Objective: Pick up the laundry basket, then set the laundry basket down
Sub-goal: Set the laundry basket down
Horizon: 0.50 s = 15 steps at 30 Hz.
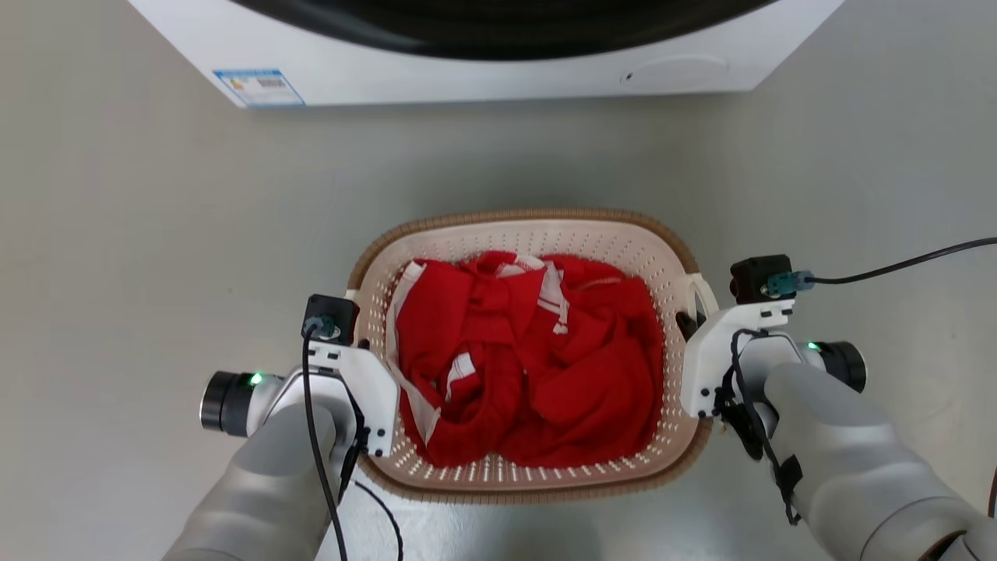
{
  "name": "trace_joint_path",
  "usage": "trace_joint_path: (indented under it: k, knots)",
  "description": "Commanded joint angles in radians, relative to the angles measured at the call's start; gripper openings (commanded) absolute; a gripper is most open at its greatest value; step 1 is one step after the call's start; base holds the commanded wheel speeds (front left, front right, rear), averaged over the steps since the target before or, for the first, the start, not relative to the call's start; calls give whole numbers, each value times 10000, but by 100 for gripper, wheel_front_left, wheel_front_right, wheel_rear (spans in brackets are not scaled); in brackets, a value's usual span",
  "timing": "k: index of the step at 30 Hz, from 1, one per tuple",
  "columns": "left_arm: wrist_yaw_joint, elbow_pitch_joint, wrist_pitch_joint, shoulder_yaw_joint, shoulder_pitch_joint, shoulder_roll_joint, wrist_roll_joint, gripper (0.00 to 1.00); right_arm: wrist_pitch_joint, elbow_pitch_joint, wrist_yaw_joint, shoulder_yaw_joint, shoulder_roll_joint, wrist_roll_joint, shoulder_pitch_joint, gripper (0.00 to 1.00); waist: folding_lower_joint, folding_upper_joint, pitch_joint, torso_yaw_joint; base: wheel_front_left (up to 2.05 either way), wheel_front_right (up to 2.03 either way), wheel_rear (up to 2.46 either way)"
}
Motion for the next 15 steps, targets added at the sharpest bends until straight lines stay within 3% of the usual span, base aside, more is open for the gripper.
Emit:
trace_joint_path:
  k: [1, 15]
  knots:
    - [297, 284, -61, 70, -100, 677, 179, 0, -303, 134, -55, -85, -392, -194, -64, 0, 0, 0, 353, 68, 0, 0, 0]
    - [508, 295, -1133, 126, -924, 690, 217, 0, -1524, 134, -55, -1028, -392, -1388, -752, 0, 0, 0, 1766, 180, 0, 0, 0]
